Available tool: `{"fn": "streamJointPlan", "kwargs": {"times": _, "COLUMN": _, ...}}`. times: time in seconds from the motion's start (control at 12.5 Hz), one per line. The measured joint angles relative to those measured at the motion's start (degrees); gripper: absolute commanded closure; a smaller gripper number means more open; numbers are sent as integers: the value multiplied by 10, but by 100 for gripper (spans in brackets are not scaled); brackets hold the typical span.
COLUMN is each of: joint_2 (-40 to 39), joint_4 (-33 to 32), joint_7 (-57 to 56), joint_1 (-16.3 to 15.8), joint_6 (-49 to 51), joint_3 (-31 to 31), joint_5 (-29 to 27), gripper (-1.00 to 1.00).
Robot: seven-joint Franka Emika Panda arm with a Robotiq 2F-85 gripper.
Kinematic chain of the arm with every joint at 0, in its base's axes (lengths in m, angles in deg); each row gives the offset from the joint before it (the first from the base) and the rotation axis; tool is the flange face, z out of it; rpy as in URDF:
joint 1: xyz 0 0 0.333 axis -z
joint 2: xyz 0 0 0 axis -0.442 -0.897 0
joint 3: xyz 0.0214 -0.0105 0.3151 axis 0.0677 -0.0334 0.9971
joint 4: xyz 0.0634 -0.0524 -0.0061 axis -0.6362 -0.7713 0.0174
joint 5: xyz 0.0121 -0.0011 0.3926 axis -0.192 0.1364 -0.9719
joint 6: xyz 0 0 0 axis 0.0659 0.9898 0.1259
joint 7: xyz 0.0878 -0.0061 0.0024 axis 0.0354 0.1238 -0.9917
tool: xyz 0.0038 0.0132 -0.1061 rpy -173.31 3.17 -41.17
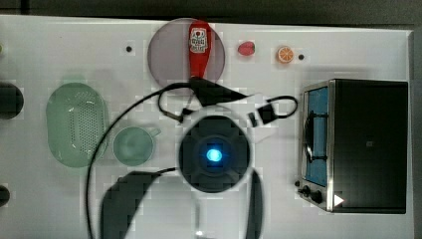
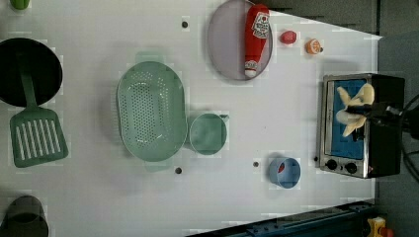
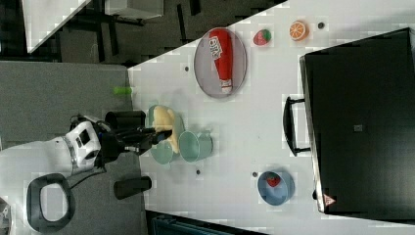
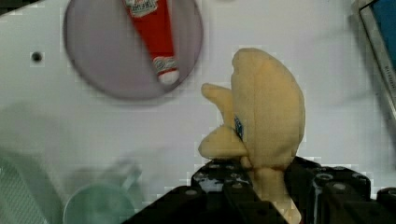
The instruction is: Pick Banana and place it in mug.
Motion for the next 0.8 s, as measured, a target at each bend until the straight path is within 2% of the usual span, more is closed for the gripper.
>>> {"fn": "streamJointPlan", "kwargs": {"times": 0.16, "joint_2": 0, "joint_4": -18, "joint_7": 0, "joint_1": 5, "joint_6": 4, "joint_3": 60, "joint_5": 11, "gripper": 42}}
{"fn": "streamJointPlan", "kwargs": {"times": 0.32, "joint_2": -7, "joint_4": -39, "joint_7": 0, "joint_1": -7, "joint_6": 4, "joint_3": 117, "joint_5": -7, "gripper": 42}}
{"fn": "streamJointPlan", "kwargs": {"times": 0.4, "joint_2": -24, "joint_4": -36, "joint_7": 4, "joint_1": -25, "joint_6": 5, "joint_3": 135, "joint_5": -12, "gripper": 42}}
{"fn": "streamJointPlan", "kwargs": {"times": 0.56, "joint_2": -60, "joint_4": -35, "joint_7": 75, "joint_1": -38, "joint_6": 28, "joint_3": 190, "joint_5": -13, "gripper": 42}}
{"fn": "streamJointPlan", "kwargs": {"times": 0.8, "joint_2": -83, "joint_4": -44, "joint_7": 167, "joint_1": -36, "joint_6": 14, "joint_3": 219, "joint_5": 9, "gripper": 42}}
